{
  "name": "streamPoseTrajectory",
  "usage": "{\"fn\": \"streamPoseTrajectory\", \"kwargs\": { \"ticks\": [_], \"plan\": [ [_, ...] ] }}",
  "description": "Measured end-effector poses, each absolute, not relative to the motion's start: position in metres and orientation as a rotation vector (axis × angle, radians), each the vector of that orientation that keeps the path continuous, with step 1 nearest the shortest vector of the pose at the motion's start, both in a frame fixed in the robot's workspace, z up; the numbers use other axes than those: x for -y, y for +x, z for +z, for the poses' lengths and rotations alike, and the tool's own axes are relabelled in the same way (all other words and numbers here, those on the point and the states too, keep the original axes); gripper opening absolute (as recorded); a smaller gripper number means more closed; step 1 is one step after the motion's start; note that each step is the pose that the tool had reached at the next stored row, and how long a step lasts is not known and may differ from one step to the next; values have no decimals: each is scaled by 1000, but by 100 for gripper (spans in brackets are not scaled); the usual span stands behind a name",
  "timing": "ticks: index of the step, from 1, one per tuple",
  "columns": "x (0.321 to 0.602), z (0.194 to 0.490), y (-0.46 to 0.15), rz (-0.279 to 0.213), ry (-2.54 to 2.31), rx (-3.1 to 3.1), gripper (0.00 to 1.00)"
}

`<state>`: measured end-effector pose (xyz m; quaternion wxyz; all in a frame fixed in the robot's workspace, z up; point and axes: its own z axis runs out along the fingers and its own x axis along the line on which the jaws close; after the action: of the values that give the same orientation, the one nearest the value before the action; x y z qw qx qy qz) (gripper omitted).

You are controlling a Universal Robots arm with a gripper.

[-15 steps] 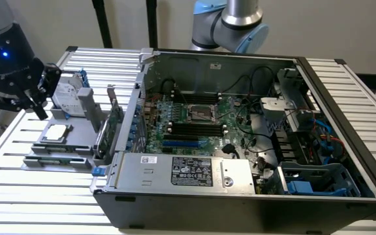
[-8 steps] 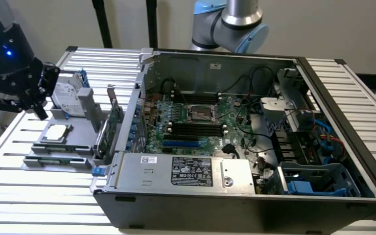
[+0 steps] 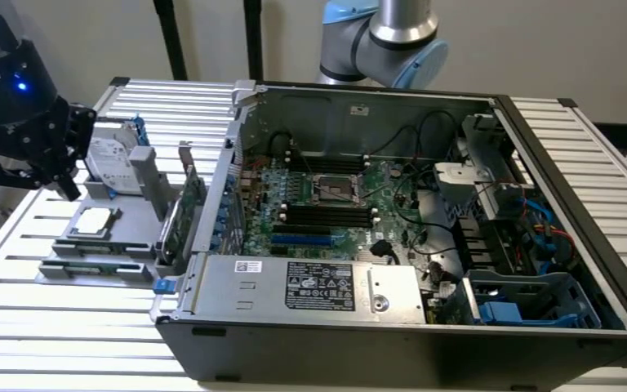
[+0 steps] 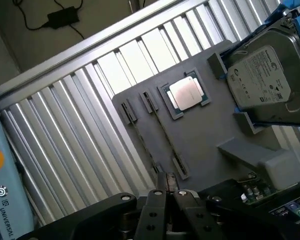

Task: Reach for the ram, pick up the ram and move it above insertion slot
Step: 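Pick up the ram and move it above insertion slot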

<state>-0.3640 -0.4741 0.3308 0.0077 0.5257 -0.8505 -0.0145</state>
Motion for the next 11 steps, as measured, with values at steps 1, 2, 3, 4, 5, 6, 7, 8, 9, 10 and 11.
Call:
{"fn": "streamPoseTrajectory", "kwargs": {
  "ticks": [1,2,3,4,5,6,7,8,9,10,11],
  "plan": [
    [474,331,-364,-44,1670,2644,11],
    [474,330,-364,-42,1693,2631,11],
    [474,330,-364,-41,1718,2616,11],
    [474,330,-364,-39,1742,2601,11],
    [474,330,-364,-38,1767,2587,11],
    [474,330,-364,-36,1792,2571,11],
    [474,330,-364,-34,1816,2555,11],
    [474,330,-364,-32,1839,2540,11],
    [474,329,-364,-31,1863,2525,11],
    [474,329,-364,-29,1887,2508,11],
    [474,329,-364,-27,1910,2492,11]
  ]
}}
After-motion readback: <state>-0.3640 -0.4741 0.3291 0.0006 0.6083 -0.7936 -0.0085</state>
